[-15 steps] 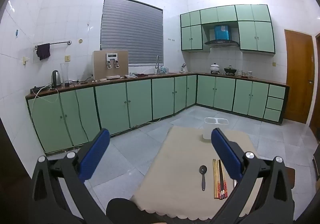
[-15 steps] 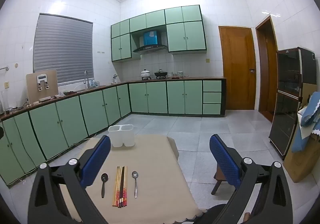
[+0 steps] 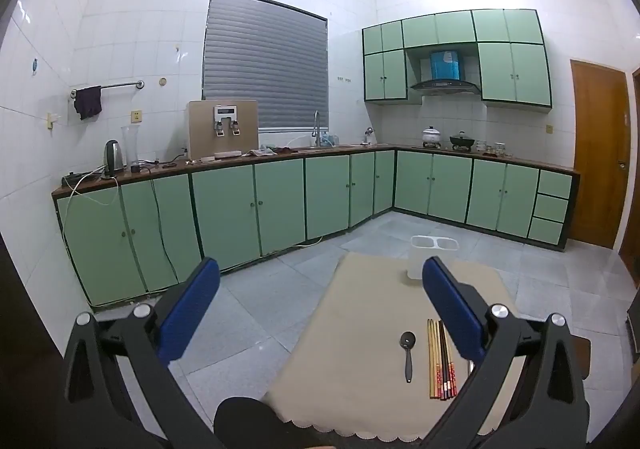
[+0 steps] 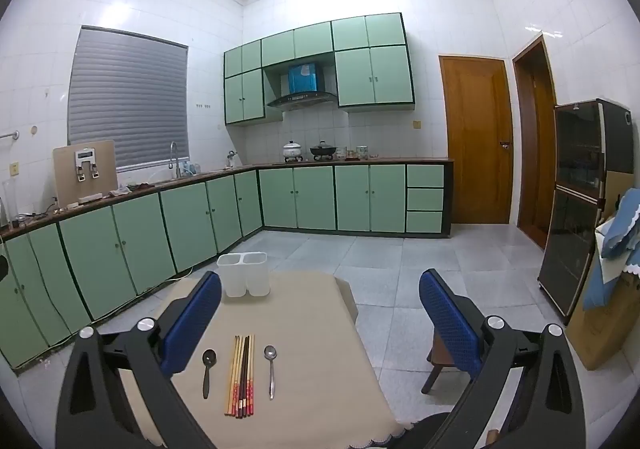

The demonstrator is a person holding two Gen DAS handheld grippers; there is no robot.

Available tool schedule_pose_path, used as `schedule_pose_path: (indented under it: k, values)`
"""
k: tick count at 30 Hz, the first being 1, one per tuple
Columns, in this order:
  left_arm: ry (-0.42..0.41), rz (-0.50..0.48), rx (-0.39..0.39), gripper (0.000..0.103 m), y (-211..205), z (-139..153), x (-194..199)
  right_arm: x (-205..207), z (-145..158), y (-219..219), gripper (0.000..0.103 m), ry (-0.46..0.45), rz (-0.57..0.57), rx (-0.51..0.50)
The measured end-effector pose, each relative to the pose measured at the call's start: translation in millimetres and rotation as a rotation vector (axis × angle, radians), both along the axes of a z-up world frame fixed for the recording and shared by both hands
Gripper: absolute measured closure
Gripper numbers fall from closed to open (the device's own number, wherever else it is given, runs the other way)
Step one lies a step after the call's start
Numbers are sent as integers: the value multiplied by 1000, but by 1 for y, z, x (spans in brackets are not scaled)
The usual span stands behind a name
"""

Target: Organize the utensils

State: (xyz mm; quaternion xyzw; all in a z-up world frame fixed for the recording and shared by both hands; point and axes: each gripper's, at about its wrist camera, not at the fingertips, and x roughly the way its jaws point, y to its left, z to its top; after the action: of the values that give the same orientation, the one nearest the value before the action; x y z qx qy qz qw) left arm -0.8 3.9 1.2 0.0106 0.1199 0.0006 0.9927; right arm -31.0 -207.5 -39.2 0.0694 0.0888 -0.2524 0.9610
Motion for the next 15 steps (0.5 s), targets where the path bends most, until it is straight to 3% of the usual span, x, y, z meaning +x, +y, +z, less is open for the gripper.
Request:
schedule_pose_path:
  k: [15]
  values:
    - [-1, 3, -3, 5, -1, 1, 1, -1, 0, 3, 6, -2, 4, -5]
